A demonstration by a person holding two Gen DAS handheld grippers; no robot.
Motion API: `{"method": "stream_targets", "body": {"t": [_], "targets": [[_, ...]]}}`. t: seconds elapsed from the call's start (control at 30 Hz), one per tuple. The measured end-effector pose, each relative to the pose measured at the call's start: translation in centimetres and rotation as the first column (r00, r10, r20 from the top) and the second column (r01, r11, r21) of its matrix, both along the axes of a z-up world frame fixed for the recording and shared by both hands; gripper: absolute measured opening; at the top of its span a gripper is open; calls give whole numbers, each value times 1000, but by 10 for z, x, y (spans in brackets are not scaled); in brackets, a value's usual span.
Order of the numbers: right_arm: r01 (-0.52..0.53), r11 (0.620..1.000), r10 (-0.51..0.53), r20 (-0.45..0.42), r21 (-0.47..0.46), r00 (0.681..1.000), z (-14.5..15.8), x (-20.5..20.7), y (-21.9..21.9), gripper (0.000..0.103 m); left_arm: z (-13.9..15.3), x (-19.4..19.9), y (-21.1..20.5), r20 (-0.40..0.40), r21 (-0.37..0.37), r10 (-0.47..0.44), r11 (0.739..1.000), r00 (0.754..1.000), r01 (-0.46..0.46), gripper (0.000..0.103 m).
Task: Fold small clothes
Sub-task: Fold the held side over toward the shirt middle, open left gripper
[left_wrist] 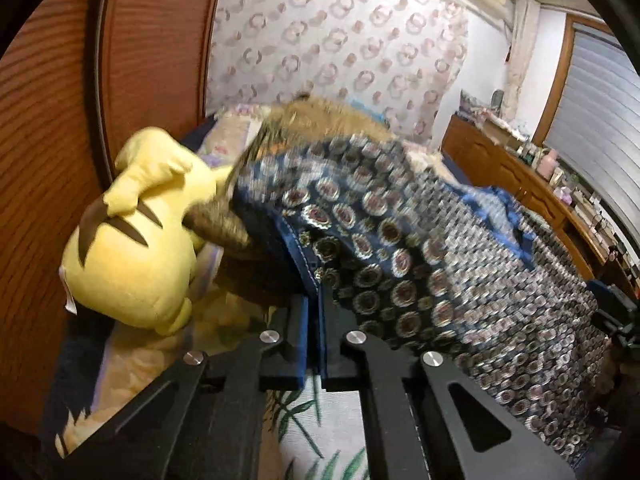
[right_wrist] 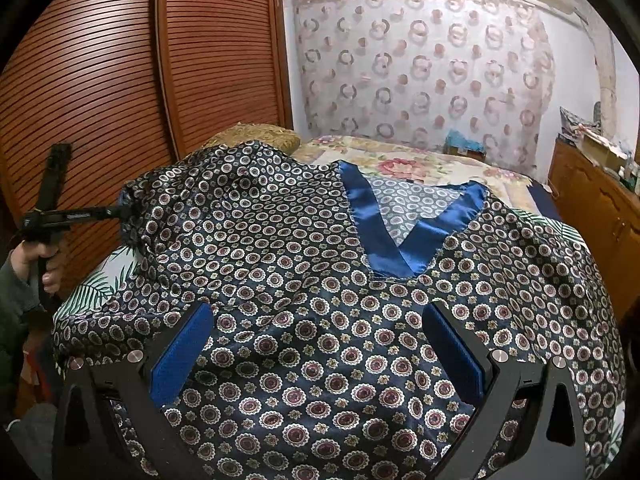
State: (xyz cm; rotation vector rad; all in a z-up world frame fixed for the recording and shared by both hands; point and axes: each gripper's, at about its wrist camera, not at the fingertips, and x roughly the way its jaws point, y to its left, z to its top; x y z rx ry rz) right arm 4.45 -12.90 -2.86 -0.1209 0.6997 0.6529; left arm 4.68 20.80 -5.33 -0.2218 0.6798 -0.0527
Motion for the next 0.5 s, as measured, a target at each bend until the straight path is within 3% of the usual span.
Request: {"method": "stream_targets", "body": {"t": [0.27, 0.5], "targets": [[26, 1000, -27, 14, 13, 1000, 8, -2, -11, 103, 59, 1, -43, 127, 28, -102, 995, 987, 99, 3], [40, 999, -40, 15, 18, 999, 11, -1, -21, 103, 84, 30, -95, 141, 81, -225, 973, 964, 215, 4]]}}
